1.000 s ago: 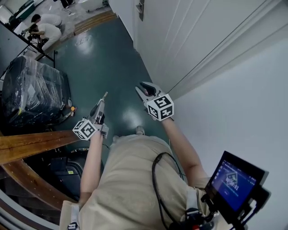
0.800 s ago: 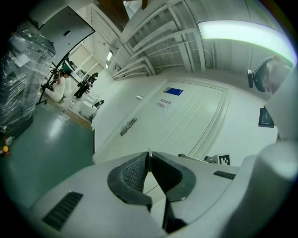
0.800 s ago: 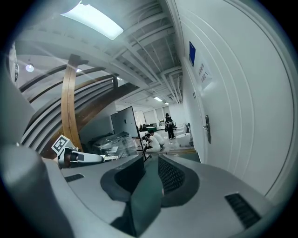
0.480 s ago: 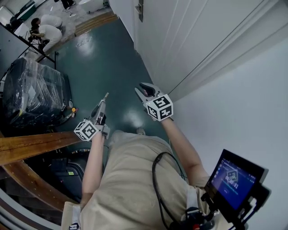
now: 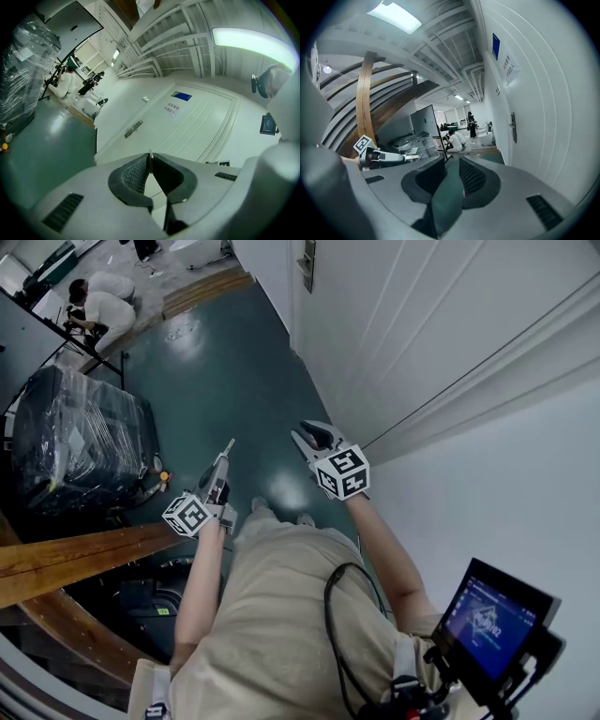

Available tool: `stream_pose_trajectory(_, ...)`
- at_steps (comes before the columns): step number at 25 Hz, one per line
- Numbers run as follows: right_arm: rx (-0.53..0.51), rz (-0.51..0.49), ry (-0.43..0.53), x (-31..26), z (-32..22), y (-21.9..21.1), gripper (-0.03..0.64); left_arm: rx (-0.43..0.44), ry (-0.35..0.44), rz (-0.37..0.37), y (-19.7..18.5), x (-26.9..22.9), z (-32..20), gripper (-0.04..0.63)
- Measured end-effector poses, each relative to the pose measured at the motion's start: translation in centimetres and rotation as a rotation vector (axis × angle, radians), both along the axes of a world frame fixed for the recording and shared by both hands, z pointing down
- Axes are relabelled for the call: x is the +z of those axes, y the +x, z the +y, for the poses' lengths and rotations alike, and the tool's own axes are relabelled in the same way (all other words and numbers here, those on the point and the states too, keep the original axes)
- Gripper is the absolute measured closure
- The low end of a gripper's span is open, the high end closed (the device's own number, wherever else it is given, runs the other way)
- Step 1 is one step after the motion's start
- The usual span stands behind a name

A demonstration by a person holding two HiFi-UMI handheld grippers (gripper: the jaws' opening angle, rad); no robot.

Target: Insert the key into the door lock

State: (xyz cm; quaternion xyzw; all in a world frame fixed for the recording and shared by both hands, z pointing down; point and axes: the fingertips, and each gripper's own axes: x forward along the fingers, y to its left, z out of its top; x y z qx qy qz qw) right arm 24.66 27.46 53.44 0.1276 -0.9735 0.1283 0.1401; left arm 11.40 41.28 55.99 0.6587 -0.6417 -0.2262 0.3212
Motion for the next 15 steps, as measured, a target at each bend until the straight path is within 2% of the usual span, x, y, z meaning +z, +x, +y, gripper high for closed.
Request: stream_pose_trajectory(15,0.051,-0.004,0.005,-0.9,-1.3,-9.0,0.512,0.027,0.068,0.139,-10.3,-1.0,-1.7,0.561)
